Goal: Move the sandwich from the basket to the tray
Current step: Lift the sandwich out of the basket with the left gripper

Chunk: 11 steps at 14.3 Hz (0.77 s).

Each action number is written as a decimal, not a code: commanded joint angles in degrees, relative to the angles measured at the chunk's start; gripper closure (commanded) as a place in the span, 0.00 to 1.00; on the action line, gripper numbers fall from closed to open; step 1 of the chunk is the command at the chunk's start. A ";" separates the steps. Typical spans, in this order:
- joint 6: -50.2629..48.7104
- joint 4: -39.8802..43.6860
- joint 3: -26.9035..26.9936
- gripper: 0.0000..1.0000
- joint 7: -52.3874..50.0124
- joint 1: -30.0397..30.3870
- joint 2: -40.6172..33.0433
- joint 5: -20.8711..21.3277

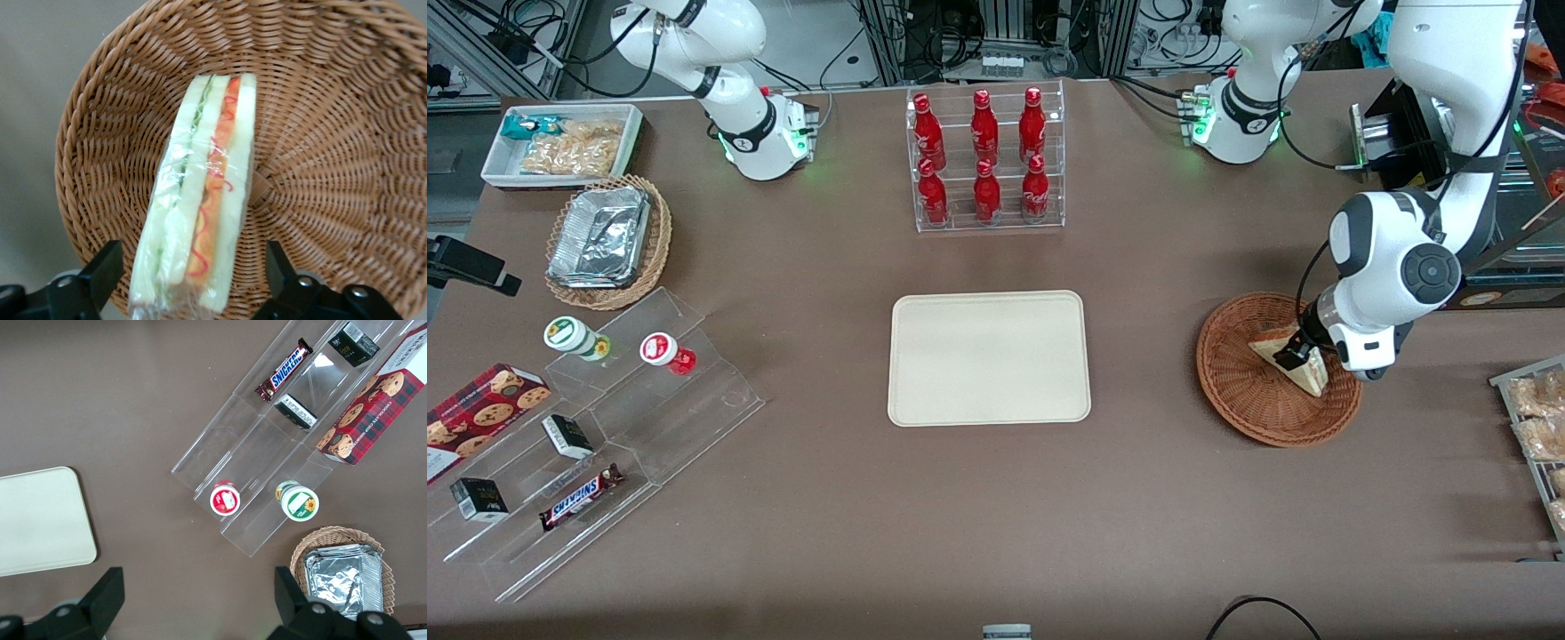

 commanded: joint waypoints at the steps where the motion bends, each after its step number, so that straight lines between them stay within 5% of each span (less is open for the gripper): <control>1: 0.55 -0.05 0.32 0.81 -0.61 0.38 -0.01 0.55; 3: -0.58 0.38 0.50 0.90 -0.70 0.30 -0.79 0.55; 11: -24.13 17.25 -2.23 0.98 5.06 -5.66 -2.03 0.72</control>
